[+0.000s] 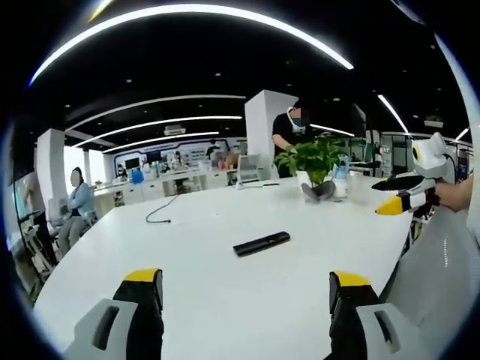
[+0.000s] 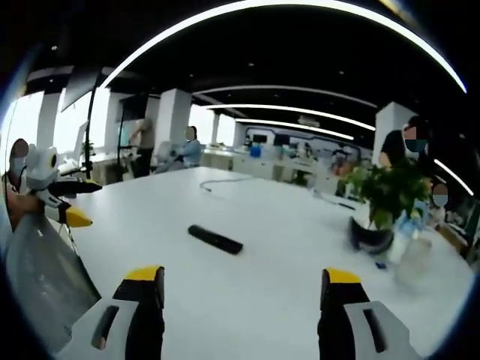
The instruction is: Press the specified remote control buttons in sequence, fully releasing each button before pressing the next.
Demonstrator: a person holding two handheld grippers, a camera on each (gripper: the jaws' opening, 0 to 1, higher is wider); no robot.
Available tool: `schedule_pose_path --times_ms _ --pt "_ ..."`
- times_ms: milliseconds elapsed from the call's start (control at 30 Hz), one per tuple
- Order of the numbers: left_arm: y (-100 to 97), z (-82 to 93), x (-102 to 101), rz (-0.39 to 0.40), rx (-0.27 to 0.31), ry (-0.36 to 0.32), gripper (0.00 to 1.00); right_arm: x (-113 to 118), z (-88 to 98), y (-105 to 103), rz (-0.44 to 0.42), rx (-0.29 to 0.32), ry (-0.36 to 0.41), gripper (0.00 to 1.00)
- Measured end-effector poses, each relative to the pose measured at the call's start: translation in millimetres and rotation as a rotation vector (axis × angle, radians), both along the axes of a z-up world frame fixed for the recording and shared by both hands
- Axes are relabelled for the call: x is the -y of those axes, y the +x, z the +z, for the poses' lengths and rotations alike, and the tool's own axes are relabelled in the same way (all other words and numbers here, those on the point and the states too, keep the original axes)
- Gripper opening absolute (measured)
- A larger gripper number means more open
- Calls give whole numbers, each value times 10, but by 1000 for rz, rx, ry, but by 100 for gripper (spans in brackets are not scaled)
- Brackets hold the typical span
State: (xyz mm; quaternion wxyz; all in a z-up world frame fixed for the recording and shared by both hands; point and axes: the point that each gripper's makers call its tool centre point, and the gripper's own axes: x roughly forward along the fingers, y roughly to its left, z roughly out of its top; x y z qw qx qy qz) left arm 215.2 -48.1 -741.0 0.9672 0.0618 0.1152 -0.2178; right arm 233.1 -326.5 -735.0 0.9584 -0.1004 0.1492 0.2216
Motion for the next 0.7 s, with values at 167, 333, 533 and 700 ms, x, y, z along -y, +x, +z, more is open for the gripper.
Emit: schedule_pose_path --times_ms 167,333,533,700 --pt "-3 16 -12 3 11 -6 95 9 -9 -2 -3 3 -8 85" --pt "-9 9 -7 -3 11 -2 95 16 8 -5 -12 8 1 84" --pt "-17 50 10 -3 19 -4 95 -4 9 -16 -6 9 -4 84" --pt "-24 64 15 -6 24 -6 96 -11 18 -21 -8 11 -3 84"
